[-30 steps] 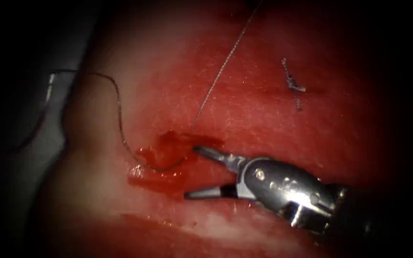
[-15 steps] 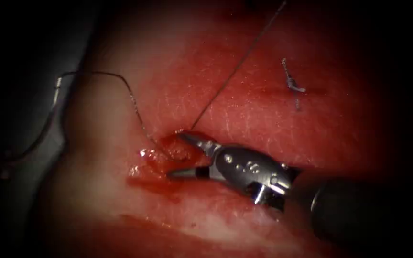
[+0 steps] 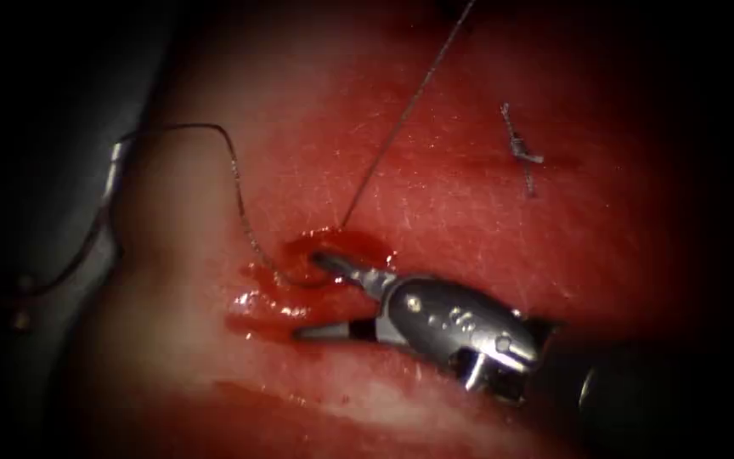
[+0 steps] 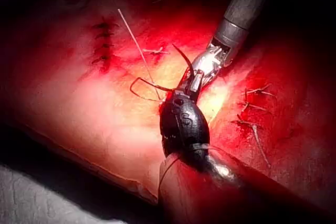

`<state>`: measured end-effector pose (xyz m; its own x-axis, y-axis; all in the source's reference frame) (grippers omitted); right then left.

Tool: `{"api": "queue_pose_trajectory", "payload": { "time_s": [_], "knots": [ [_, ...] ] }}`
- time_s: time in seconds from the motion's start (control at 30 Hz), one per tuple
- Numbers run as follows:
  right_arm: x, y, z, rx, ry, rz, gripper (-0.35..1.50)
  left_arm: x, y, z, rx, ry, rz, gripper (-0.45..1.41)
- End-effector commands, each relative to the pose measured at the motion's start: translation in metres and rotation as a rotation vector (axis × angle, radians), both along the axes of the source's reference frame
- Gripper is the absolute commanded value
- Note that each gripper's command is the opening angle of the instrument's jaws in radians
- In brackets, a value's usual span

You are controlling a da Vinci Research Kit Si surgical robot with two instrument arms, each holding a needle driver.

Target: Wound Closure

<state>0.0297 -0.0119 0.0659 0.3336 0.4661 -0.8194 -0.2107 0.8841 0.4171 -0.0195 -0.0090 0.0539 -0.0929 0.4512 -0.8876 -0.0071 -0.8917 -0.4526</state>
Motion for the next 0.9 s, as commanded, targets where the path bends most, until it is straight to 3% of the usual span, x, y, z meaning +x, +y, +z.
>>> {"api": "queue_pose_trajectory", "payload": {
  "time_s": [0.03, 0.27, 0.33, 0.37, 0.4, 0.43, 0.7, 0.9],
  "knots": [
    [0.0005, -0.0005, 0.0018, -0.003, -0.014, -0.011, 0.73, -0.0006, -0.0001, 0.0006, 0.0, -0.001, 0.001, -0.45],
    [0.0001, -0.0015, 0.0047, 0.002, -0.057, -0.034, 0.73, -0.0006, -0.0002, 0.0005, 0.0, -0.001, 0.0, -0.45],
    [0.0, -0.0015, 0.0044, 0.01, -0.056, -0.032, 0.58, -0.0006, -0.0002, 0.0004, 0.0, -0.002, 0.002, -0.45],
    [0.0, -0.0015, 0.0039, 0.014, -0.054, -0.032, 0.37, -0.0007, -0.0003, 0.0004, 0.0, -0.002, 0.002, -0.45],
    [0.0, -0.0015, 0.0032, 0.02, -0.051, -0.032, -0.16, -0.0007, -0.0002, 0.0004, 0.001, -0.002, 0.002, -0.45],
    [-0.0001, -0.0014, 0.0025, 0.026, -0.044, -0.034, -0.35, -0.0006, -0.0002, 0.0004, 0.001, -0.003, 0.002, -0.45],
    [-0.002, -0.0006, 0.0004, 0.014, -0.098, 0.059, -0.35, -0.0006, -0.0003, 0.0003, 0.0, -0.003, 0.002, -0.45],
    [-0.0015, -0.0027, -0.0019, 0.051, -0.056, 0.016, -0.35, -0.0004, -0.0004, 0.0003, 0.0, -0.002, 0.006, -0.45]
  ]
}}
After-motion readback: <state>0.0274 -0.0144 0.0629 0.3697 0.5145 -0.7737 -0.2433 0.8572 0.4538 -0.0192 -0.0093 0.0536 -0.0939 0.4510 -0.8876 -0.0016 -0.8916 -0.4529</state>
